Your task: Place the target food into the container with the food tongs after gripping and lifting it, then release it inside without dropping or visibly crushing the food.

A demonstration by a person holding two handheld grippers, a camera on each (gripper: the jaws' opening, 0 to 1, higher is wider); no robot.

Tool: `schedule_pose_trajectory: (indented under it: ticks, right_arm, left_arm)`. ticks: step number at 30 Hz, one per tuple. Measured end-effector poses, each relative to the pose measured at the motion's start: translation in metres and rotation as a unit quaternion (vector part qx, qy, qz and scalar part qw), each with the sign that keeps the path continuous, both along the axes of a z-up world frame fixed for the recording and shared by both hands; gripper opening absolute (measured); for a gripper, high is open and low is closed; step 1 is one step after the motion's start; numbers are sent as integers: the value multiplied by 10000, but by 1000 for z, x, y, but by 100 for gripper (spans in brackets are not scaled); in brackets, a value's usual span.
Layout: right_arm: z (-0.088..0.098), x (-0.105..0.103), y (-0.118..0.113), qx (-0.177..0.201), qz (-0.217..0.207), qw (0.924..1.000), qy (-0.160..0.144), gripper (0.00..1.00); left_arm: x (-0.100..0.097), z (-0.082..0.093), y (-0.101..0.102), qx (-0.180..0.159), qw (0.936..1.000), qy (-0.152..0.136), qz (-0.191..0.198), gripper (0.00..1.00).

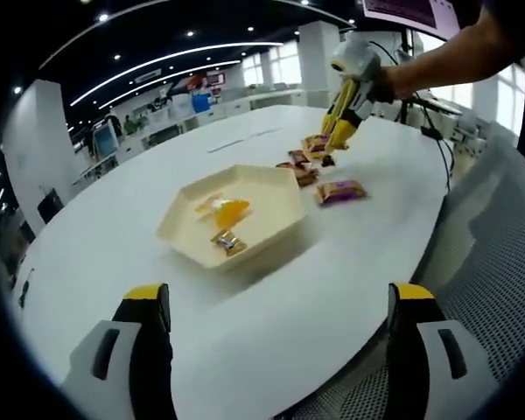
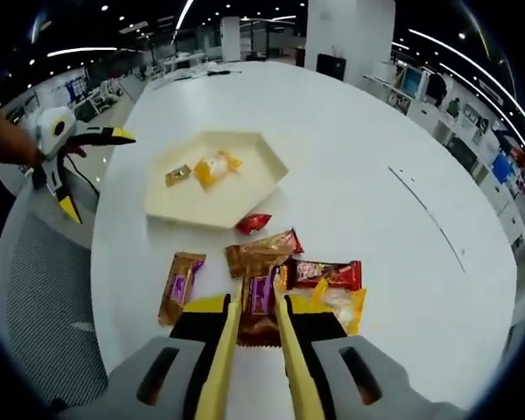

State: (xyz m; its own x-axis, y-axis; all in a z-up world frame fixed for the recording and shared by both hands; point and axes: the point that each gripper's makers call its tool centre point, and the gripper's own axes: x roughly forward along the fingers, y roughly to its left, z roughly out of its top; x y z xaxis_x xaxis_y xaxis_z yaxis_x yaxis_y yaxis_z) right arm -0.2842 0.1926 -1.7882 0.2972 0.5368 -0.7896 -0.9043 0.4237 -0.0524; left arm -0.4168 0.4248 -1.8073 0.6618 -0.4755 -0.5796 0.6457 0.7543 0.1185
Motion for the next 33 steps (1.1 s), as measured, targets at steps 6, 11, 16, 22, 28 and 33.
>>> schedule_pose_trajectory:
  ticks: [6,11,16,22,28,33]
  right_arm:
    - [16,8,-3,7,-9,10000,-43,23]
    - [32,15,-1,88,-66,9999,-72,23]
    - [49,23,1,110,-45,9998,-184,23]
    - [61,26,2,121,-5,9996,-256,23]
    - [67,29,-1,95,4,9995,-298,23]
    - [70,30,0,109,-7,9993,-346,23]
  left_arm:
    - [1,0,1,-23,10000,13,61,99]
    - [0,0,0,-118,9999,64,61,99]
    - [-2,0,-1,-179,9997,152,84,99]
    - [-1,0,9,-231,9988,331,271,99]
    - [5,10,21,76,9995,93,305,99]
    - [7,17,26,296,9989,-22,375,95]
